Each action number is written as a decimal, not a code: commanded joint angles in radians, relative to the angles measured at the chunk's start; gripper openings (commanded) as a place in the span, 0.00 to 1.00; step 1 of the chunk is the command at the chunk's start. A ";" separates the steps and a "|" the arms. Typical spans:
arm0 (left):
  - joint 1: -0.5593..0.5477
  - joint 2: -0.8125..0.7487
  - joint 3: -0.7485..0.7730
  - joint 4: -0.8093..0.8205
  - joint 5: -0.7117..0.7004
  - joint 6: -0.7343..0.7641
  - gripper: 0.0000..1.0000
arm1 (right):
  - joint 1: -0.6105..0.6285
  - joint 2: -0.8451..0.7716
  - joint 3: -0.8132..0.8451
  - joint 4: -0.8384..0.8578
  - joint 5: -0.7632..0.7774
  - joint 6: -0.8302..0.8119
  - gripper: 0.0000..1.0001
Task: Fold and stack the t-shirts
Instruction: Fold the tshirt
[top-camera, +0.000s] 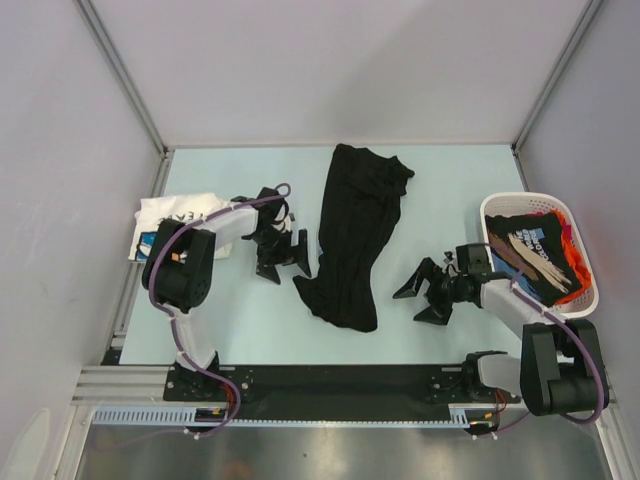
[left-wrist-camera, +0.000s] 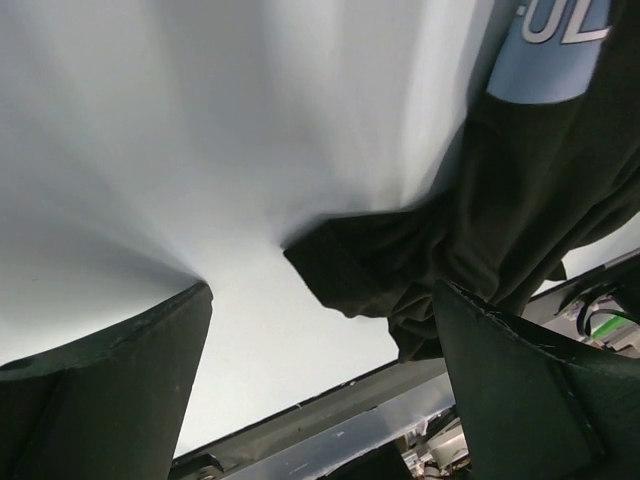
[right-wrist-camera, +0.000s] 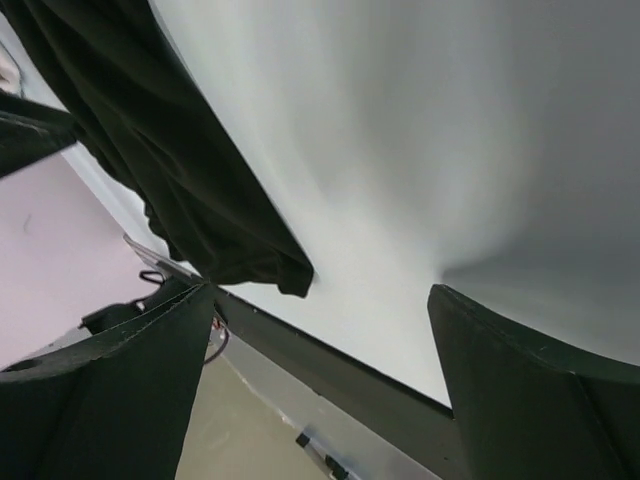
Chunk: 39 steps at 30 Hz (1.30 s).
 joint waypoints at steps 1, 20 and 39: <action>0.003 0.052 0.009 0.098 0.021 0.040 1.00 | 0.034 0.031 -0.037 0.084 -0.085 0.012 0.93; -0.044 0.058 -0.102 0.152 0.114 0.018 0.16 | 0.287 0.511 0.080 0.277 -0.161 -0.010 0.64; -0.086 -0.161 -0.384 0.018 0.219 0.017 0.00 | 0.287 0.524 0.376 -0.342 0.000 -0.241 0.00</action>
